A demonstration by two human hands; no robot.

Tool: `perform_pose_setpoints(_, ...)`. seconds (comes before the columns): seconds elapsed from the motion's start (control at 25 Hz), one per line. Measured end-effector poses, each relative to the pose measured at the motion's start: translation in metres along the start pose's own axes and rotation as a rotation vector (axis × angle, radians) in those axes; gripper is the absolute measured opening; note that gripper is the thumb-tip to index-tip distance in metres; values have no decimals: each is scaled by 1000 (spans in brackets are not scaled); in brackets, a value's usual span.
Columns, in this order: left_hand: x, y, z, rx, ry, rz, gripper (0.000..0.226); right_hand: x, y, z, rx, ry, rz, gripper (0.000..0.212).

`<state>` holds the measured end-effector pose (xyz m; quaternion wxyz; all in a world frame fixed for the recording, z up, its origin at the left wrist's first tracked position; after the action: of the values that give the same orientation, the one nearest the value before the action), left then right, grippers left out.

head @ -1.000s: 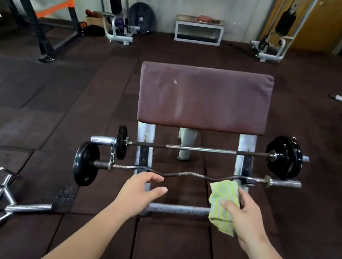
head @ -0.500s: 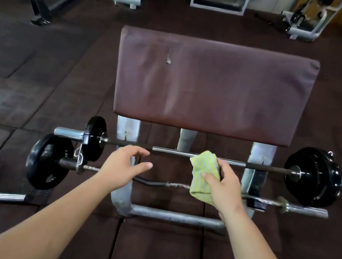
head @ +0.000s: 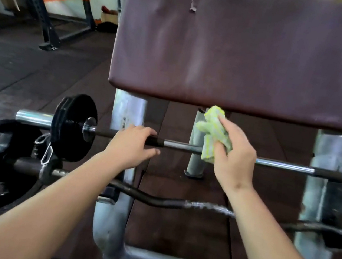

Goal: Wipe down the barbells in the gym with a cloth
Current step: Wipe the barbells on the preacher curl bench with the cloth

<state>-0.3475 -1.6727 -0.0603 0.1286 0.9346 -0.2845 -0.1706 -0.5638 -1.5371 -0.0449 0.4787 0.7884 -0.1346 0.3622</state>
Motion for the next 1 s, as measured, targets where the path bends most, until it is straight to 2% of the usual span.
perform_pose_setpoints(0.16,8,-8,23,-202,31,39,41,-9,-2,26,-112,-77,-345,60)
perform_pose_setpoints(0.28,6,-8,27,-253,-31,0,35,-13,-24,55,75,-216,-523,51)
perform_pose_setpoints(0.4,4,-8,25,-249,-34,-24,32,-5,-51,85,265,-331,-471,50)
perform_pose_setpoints(0.56,7,-7,26,-243,-8,-18,27,12,-62,110,299,-382,-473,60)
perform_pose_setpoints(0.68,9,-10,28,-291,-83,-7,29,-17,-58,77,233,-482,-482,53)
perform_pose_setpoints(0.88,11,-11,31,-308,-109,-16,30,-99,-27,-34,10,-690,-237,50)
perform_pose_setpoints(1.0,11,-12,33,-331,-109,-12,29,-85,-27,-16,-80,-725,-196,40)
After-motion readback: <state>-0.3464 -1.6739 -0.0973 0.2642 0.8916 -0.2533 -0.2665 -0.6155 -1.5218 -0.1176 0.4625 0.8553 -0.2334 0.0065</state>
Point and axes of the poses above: each hand's wrist, its own y-axis towards the middle knuckle, its own z-axis out of the palm, x = y × z, the point moved 2 cm from there along y, towards the middle knuckle, and after that the axes turned 13 degrees about -x, right-handed, at the moved point
